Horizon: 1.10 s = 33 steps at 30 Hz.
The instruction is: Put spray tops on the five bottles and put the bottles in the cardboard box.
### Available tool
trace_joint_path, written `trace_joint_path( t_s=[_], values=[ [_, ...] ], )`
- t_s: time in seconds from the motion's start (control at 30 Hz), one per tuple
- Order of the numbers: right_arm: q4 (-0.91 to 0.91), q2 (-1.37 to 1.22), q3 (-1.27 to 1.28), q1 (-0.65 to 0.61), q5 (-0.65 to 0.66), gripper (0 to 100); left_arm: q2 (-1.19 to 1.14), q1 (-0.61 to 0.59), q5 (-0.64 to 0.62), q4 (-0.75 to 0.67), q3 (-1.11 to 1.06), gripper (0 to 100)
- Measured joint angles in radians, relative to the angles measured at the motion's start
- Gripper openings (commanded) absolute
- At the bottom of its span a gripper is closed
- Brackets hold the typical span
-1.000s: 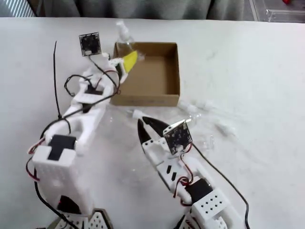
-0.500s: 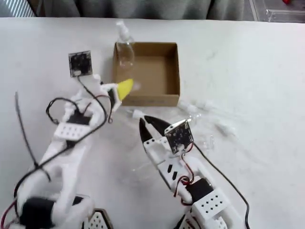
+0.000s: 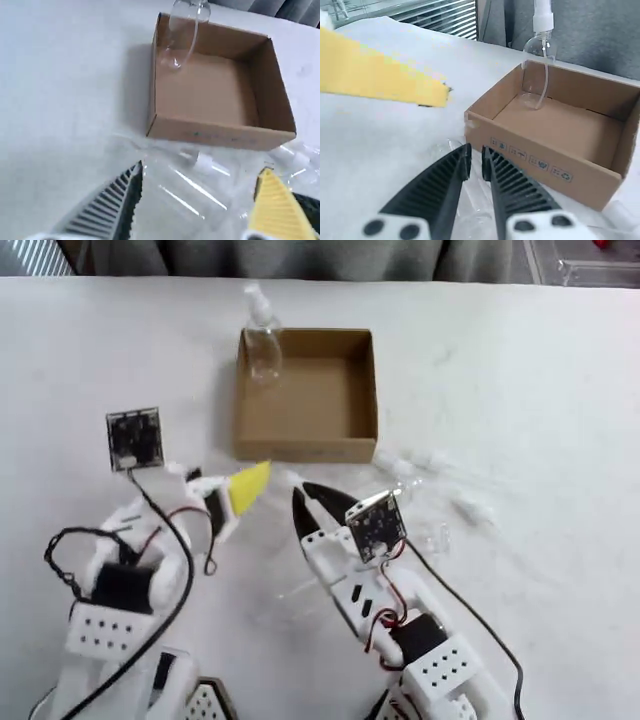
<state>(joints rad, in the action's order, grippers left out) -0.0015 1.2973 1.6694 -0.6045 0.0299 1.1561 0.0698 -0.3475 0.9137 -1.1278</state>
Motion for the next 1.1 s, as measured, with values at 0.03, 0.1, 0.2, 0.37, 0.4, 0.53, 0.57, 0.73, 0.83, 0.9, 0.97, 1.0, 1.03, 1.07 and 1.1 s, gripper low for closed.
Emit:
trace_joint_path(
  t_s=[0.03,0.1,0.2,0.37,0.4,0.53,0.57,0.73,0.83,0.9,0.97,1.0,1.03,1.07,1.1],
  values=[
    [0.000,0.000,0.000,0.000,0.000,2.6,0.028,0.000,-0.006,0.046,0.000,34],
    [0.000,0.000,0.000,0.000,0.000,2.6,0.081,0.000,-0.014,0.127,0.000,34],
    [0.000,0.000,0.000,0.000,0.000,2.6,0.161,-0.002,-0.015,0.190,-0.035,34],
    [0.000,0.000,0.000,0.000,0.000,2.6,0.305,0.000,-0.058,0.172,-0.180,34],
    [0.000,0.000,0.000,0.000,0.000,2.6,0.334,0.000,-0.074,0.155,-0.216,34],
    [0.000,0.000,0.000,0.000,0.000,2.6,0.428,0.000,-0.140,0.054,-0.370,34],
    [0.000,0.000,0.000,0.000,0.000,2.6,0.448,0.000,-0.150,0.025,-0.408,34],
    [0.000,0.000,0.000,0.000,0.000,2.6,0.523,-0.002,-0.160,-0.032,-0.529,34],
    [0.000,0.000,0.000,0.000,0.006,2.6,0.557,0.008,-0.160,-0.034,-0.542,34],
    [0.000,0.000,0.000,0.000,0.006,2.6,0.574,0.032,-0.160,-0.038,-0.571,34],
    [0.000,0.000,0.000,0.000,0.006,2.6,0.580,0.057,-0.160,-0.040,-0.571,34],
    [0.000,0.000,0.000,0.000,0.006,2.6,0.580,0.061,-0.160,-0.040,-0.571,34],
    [0.000,0.000,0.000,0.000,0.006,2.6,0.583,0.061,-0.160,-0.040,-0.571,34],
    [0.000,0.000,0.000,0.000,0.006,2.6,0.583,0.061,-0.161,-0.040,-0.571,34],
    [0.000,0.000,0.000,0.000,0.006,2.6,0.583,0.060,-0.161,-0.040,-0.571,34]
  ],
)
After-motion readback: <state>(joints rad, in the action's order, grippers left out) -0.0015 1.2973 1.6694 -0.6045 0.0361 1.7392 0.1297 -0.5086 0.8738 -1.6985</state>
